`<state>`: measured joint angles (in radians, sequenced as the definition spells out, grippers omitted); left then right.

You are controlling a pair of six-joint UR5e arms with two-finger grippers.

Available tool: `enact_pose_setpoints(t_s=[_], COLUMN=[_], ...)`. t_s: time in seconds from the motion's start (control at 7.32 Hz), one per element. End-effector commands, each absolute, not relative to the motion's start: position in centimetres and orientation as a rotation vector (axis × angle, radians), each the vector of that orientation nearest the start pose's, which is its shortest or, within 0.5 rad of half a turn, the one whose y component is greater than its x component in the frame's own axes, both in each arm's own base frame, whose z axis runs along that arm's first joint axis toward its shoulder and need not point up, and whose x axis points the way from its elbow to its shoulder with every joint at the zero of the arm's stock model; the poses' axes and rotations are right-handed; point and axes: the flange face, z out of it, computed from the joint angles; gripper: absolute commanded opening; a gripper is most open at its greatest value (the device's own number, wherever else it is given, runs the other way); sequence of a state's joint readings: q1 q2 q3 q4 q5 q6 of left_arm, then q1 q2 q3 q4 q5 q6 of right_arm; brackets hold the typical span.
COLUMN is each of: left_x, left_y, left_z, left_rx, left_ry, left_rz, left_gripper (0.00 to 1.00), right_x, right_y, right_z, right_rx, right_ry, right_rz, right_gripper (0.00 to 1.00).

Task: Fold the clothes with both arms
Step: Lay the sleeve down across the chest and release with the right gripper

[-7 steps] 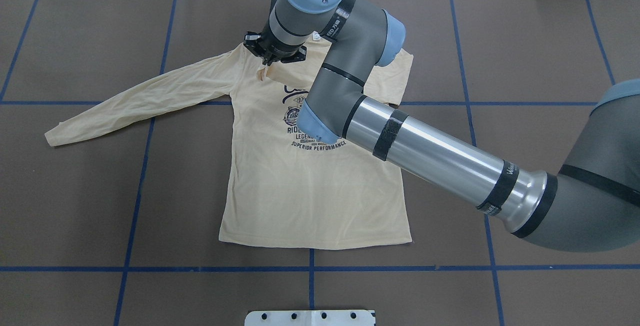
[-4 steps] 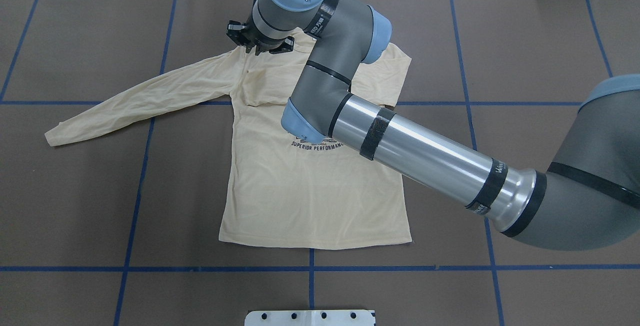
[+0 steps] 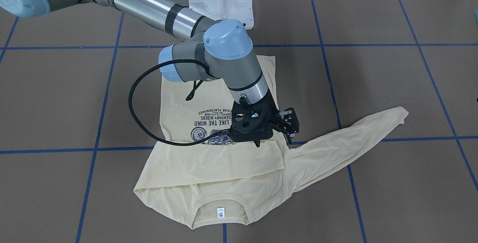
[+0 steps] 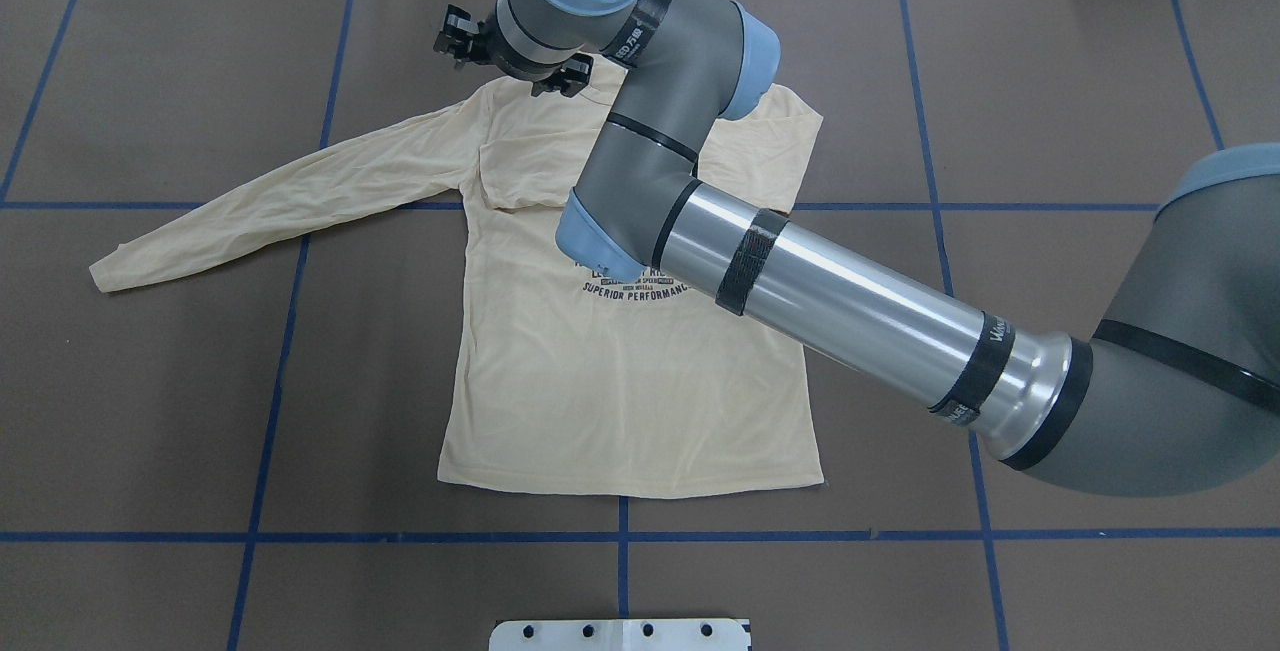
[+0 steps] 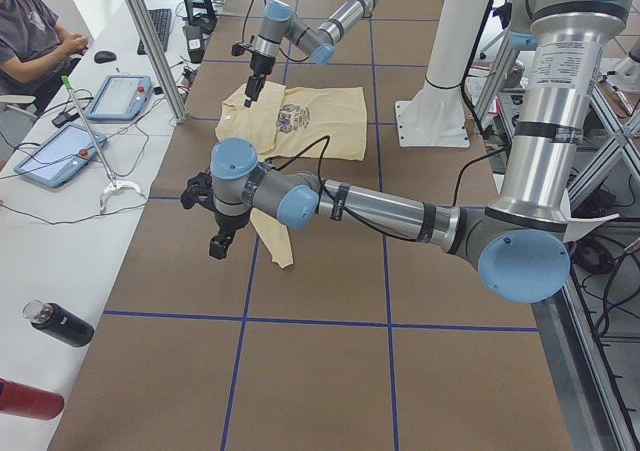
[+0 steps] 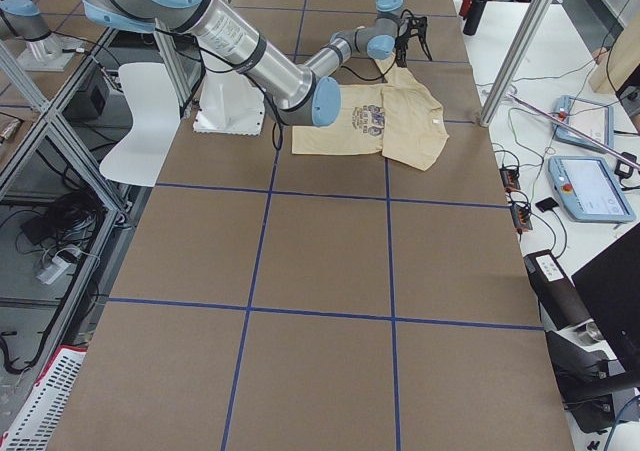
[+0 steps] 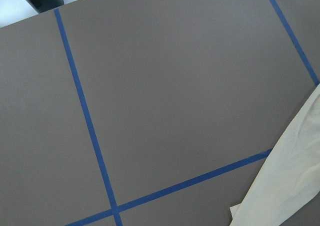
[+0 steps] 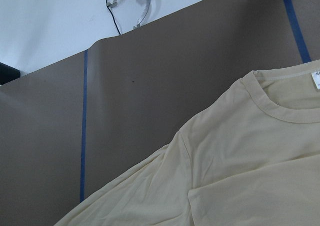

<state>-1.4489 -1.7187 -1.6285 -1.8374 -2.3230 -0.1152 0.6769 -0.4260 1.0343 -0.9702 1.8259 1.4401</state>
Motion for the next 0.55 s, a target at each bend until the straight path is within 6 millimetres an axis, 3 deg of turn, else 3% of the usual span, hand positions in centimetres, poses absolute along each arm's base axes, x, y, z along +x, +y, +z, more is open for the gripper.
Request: enact_pose_setpoints(t_s=[0.0, 0.14, 0.41], left_x=[0.6, 0.8, 4.6], left_y=[-56.5, -54.9, -51.3], left_z=[52.2, 53.2, 55.3], left_rx=[0.355, 0.37, 0.386], left_ry=[0.824, 0.852, 0.921], left_rz=[0.033, -0.038, -0.098], left_gripper=[1.0, 1.0, 1.0], right_x=[-55.3, -52.2, -48.1], right_y=[-59.7, -59.9, -59.2], right_z=[8.9, 9.5, 10.1], right_rx=[0.177, 0.07, 0.017], right_ry=[-1.178, -1.126, -0.946], right_rz=[0.314, 0.299, 0.287], right_gripper=[1.0, 1.0, 1.0])
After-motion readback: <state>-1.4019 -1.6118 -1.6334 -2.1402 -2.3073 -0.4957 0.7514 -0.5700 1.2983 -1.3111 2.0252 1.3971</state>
